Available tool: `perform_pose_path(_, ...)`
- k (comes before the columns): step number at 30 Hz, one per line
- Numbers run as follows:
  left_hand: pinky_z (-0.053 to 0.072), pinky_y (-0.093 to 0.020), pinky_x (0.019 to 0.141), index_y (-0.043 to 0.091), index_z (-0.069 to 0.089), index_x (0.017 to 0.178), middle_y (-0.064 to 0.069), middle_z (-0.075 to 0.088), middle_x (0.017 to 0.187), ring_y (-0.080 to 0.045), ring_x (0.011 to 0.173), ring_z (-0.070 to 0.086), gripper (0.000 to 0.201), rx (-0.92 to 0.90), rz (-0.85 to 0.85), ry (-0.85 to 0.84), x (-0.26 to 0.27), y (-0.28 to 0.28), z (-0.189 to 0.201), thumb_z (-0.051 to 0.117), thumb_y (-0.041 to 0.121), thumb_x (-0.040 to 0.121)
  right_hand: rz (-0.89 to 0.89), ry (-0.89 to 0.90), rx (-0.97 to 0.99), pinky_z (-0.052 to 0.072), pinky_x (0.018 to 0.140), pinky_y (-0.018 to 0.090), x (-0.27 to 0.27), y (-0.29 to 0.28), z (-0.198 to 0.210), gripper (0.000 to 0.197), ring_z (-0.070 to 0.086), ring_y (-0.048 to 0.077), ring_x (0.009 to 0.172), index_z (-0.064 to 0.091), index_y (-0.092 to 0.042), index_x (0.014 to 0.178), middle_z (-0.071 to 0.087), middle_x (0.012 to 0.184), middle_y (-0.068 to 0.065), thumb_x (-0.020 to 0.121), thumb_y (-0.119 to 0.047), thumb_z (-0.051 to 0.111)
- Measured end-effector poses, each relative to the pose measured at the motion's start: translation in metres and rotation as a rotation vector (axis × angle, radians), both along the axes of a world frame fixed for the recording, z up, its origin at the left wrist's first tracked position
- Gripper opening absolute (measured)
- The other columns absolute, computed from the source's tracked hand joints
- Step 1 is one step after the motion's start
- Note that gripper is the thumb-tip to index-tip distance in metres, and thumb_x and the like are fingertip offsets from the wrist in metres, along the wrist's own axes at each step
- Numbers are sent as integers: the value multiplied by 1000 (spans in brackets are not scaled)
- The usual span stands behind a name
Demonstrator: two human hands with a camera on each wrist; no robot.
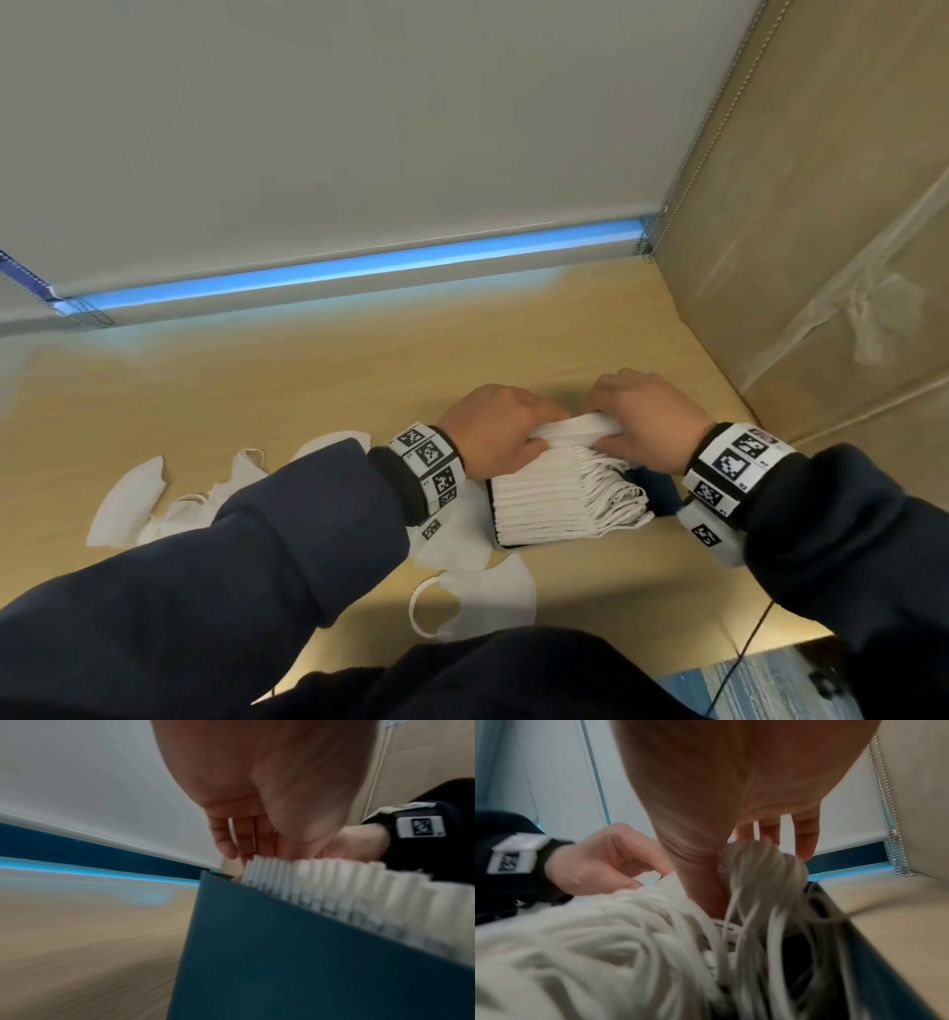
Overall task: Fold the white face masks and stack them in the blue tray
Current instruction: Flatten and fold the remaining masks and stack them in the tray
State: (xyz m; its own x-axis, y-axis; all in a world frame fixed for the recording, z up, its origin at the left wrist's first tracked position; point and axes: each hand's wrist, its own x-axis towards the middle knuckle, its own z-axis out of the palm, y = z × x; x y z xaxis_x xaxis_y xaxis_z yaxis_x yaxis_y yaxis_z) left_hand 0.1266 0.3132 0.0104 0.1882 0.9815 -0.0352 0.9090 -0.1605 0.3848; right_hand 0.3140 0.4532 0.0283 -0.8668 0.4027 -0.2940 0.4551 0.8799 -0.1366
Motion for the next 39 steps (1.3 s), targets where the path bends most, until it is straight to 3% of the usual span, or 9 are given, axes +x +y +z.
perform_pose_path(3,52,-42,83,25,66,134,-2,65,120,-28,107,61,37,-13,-8,89,11,4,-1,62,29,97,-2,-27,91,34,83,35,-1,-1,-8,25,43,20,110,76,-32,105,49,121,-5,82,-42,72)
perform_pose_path(8,47,-37,74,22,72,118,-1,55,115,-25,106,54,25,-111,115,156,16,15,0,64,30,96,-5,-195,82,38,91,40,-4,-3,-10,26,49,24,108,73,-38,109,55,118,-3,87,-46,61)
perform_pose_path(15,45,-37,65,22,76,103,-3,59,109,-31,93,62,15,-203,120,259,25,29,-4,63,23,94,-157,-171,-40,58,82,35,-4,7,3,23,68,19,93,78,-29,106,75,107,-6,88,-29,64)
perform_pose_path(18,48,-35,67,25,76,109,-1,61,111,-31,93,64,20,-212,85,233,22,30,-7,62,26,95,-179,-206,9,54,72,30,-6,9,-3,16,66,21,84,78,-32,95,74,98,-4,86,-29,66)
perform_pose_path(24,51,-34,80,36,76,116,8,68,121,-22,103,64,25,-168,157,64,13,16,-13,57,37,100,-173,-257,30,48,65,29,-10,13,-13,21,65,23,81,79,-32,102,73,98,0,88,-25,65)
perform_pose_path(29,50,-30,71,33,79,110,10,75,112,-20,94,69,23,-147,222,116,9,36,-11,60,32,97,-204,-240,32,56,73,32,-11,17,-14,27,67,26,89,76,-33,111,73,108,1,88,-28,63)
perform_pose_path(34,49,-30,68,37,78,110,7,75,107,-20,84,65,28,-155,345,118,-35,64,-7,55,30,98,-420,43,-132,53,88,34,-9,46,3,25,66,23,100,74,-24,115,71,110,-2,91,-33,70)
perform_pose_path(37,51,-32,76,42,74,121,9,74,117,-20,95,64,42,-208,318,70,-65,72,-7,45,19,99,-466,14,-191,54,84,34,-10,51,2,21,69,23,96,80,-20,105,77,104,2,94,-32,67)
perform_pose_path(39,47,-31,89,40,69,128,9,68,130,-21,112,62,45,-253,332,-8,-80,73,-5,41,17,102,-522,39,-266,56,84,35,-12,46,-2,25,72,22,90,77,-20,112,77,105,4,97,-34,63)
